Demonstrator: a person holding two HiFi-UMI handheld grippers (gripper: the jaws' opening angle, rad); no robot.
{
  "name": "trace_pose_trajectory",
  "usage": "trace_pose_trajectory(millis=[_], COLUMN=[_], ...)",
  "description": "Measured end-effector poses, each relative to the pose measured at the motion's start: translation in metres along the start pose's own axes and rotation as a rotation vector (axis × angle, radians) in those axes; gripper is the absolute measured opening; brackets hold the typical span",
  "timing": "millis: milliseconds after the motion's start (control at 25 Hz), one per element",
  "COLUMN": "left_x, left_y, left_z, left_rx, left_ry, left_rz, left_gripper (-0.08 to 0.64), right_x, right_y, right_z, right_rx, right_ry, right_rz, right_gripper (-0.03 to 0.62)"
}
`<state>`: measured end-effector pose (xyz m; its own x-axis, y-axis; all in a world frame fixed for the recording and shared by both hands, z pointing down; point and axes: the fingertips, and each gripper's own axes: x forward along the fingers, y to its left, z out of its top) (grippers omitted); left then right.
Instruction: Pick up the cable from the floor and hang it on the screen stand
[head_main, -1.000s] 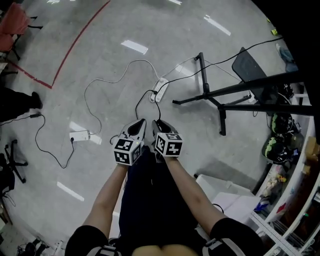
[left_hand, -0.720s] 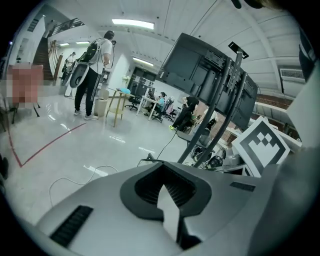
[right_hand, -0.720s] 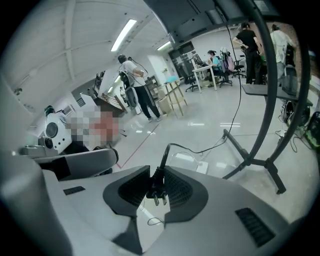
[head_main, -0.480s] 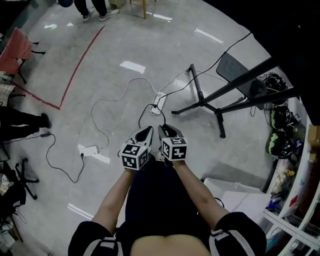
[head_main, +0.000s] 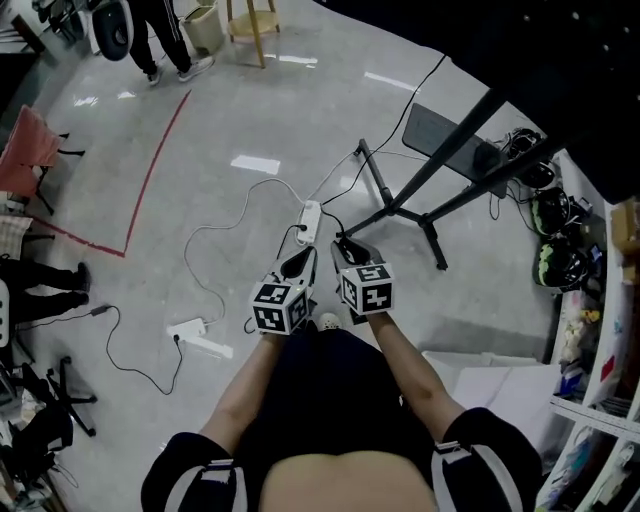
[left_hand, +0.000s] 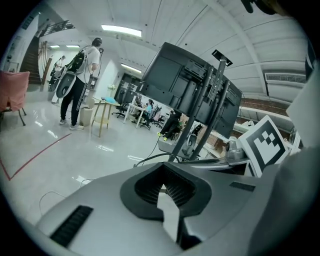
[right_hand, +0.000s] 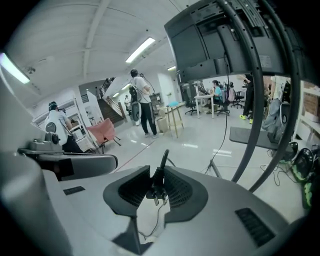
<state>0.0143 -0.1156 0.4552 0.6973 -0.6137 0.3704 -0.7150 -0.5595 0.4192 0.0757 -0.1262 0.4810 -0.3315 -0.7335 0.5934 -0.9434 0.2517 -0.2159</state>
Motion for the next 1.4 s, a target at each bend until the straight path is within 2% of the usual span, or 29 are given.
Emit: trace_pose_trajectory(millis=[240,400,520,640,840,1000,1160,1400], left_x=[-0.005,-0.011,-0.014,-0.014,-0.016,-0.023,-0.028,-0.026], left_y=[-0.034,-0.048,-0.055,-0.065,-0.076,-0.076,-0.075,-0.078], left_z=[0.027,0.042,0.043,0.044,0.05,0.057,0.064,0.061], left_rx=[0.062,0.075,0.082,0.112,0.152,0.146,0.131,0.128], left_ry=[-0.036,-0.071,-0.07,-0.067,-0.055,-0.047,-0.06,-0.03], left_rz=[-0.079,-0.119,-0.169,-0.209,-0.259,-0.292,-0.305,-0.335], left_gripper=[0.005,0.005,0.005,0.005,0.005,0.005,0.005,0.005], right_x=[-0.036,-0.062,-0.073,-0.083,-0.093,-0.095,-0.098,-0.104], right_y=[0.0,-0.005,-0.006,-0.011,-0.009,0.006,0.011,-0.003], right_z=[0.026,0.034,0.038,0.049,0.065,0.069,0.072,0.076], right_rx=[-0.111,-0.161,-0.182,-0.163,-0.078,-0.026,-0.014,-0.02], right_ry=[-0.078,-0.113,-0.118,-0.146,-0.224,-0.267,-0.282,-0.28], right_rz=[-0.06,-0.108,-0.111,-0.124,-0.137,-0.129,-0.139,-0.199], right_gripper=[0.103,0.103,0.103,0.103,0.101,0.101,0.101,0.1])
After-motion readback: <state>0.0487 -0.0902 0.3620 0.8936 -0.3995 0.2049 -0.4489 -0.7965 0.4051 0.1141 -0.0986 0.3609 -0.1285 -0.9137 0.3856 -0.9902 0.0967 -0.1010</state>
